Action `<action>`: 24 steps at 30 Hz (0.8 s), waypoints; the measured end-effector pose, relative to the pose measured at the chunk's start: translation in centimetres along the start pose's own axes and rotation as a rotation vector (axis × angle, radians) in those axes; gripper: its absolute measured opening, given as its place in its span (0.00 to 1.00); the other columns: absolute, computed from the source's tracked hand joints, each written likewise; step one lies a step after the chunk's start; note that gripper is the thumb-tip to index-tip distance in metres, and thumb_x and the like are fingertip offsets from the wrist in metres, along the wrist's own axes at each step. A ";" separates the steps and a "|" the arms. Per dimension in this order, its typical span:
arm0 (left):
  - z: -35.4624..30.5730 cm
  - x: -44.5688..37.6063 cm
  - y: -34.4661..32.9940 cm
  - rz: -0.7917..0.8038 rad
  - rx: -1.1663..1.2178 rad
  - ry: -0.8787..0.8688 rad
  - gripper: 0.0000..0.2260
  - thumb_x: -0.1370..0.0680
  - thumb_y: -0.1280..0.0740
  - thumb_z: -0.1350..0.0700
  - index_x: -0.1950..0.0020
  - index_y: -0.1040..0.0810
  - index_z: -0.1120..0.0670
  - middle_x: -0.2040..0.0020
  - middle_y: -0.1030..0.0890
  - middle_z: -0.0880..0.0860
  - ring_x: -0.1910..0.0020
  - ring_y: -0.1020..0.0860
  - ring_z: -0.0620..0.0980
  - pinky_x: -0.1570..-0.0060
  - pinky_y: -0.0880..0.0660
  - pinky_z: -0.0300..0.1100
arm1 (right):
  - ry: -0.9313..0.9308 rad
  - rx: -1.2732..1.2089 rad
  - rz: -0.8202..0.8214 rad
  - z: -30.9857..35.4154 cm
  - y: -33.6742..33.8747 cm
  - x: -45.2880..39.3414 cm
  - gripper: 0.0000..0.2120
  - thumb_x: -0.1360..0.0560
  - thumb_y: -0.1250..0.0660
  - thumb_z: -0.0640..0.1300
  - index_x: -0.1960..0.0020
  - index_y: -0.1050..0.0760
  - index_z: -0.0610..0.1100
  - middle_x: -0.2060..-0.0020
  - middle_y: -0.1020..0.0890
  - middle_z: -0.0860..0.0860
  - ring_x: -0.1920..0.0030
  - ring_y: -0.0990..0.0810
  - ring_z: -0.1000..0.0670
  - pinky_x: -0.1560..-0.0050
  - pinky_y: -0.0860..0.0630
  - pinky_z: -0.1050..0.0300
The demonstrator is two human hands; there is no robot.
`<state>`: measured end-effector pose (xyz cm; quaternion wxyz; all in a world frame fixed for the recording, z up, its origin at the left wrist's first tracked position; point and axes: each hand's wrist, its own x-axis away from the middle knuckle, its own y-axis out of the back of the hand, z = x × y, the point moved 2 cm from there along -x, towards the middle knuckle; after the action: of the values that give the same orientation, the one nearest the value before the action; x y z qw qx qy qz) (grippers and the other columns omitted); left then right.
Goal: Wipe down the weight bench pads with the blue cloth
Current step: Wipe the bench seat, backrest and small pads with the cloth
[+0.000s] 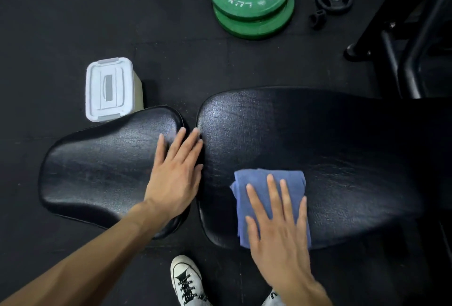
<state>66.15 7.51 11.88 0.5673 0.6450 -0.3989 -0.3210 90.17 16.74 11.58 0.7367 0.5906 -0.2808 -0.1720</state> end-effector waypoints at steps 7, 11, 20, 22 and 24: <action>-9.0 -4.6 -1.9 0.001 0.194 -0.095 0.24 0.15 0.45 0.52 0.20 0.36 0.58 0.16 0.41 0.55 0.16 0.48 0.53 0.19 0.50 0.58 | -0.147 -0.004 0.027 -2.1 0.1 0.6 0.30 0.18 0.50 0.54 0.16 0.46 0.52 0.16 0.46 0.43 0.17 0.48 0.41 0.25 0.41 0.27; -11.2 -5.1 -3.9 0.027 0.159 -0.010 0.25 0.15 0.50 0.51 0.18 0.41 0.58 0.16 0.46 0.55 0.16 0.52 0.52 0.18 0.49 0.56 | -0.194 -0.044 0.030 -2.9 0.5 -2.2 0.30 0.18 0.52 0.54 0.16 0.47 0.53 0.16 0.48 0.43 0.16 0.51 0.41 0.23 0.44 0.27; -11.1 -5.2 -3.9 0.019 0.166 -0.002 0.26 0.16 0.48 0.53 0.18 0.40 0.57 0.16 0.44 0.54 0.16 0.50 0.51 0.19 0.47 0.56 | -0.147 -0.050 0.021 -5.7 3.1 -13.3 0.30 0.18 0.56 0.54 0.16 0.52 0.54 0.16 0.51 0.44 0.16 0.56 0.43 0.21 0.52 0.28; -11.2 -5.2 -3.9 0.018 0.166 0.005 0.25 0.16 0.47 0.53 0.18 0.39 0.57 0.16 0.43 0.54 0.16 0.49 0.51 0.19 0.47 0.56 | -0.131 -0.043 0.060 -6.2 3.7 -16.0 0.29 0.17 0.56 0.54 0.16 0.56 0.56 0.15 0.56 0.46 0.16 0.60 0.44 0.20 0.56 0.30; -11.2 -5.2 -3.9 0.024 0.168 0.004 0.26 0.16 0.47 0.53 0.18 0.39 0.57 0.16 0.44 0.53 0.16 0.50 0.51 0.19 0.47 0.56 | -0.138 -0.048 0.086 -6.8 4.5 -18.4 0.29 0.15 0.54 0.54 0.16 0.59 0.57 0.16 0.59 0.47 0.17 0.63 0.44 0.20 0.59 0.31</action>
<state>73.91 17.57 9.50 0.5159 0.6861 -0.4309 -0.2783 79.67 33.87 11.10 0.7364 0.5469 -0.3515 -0.1872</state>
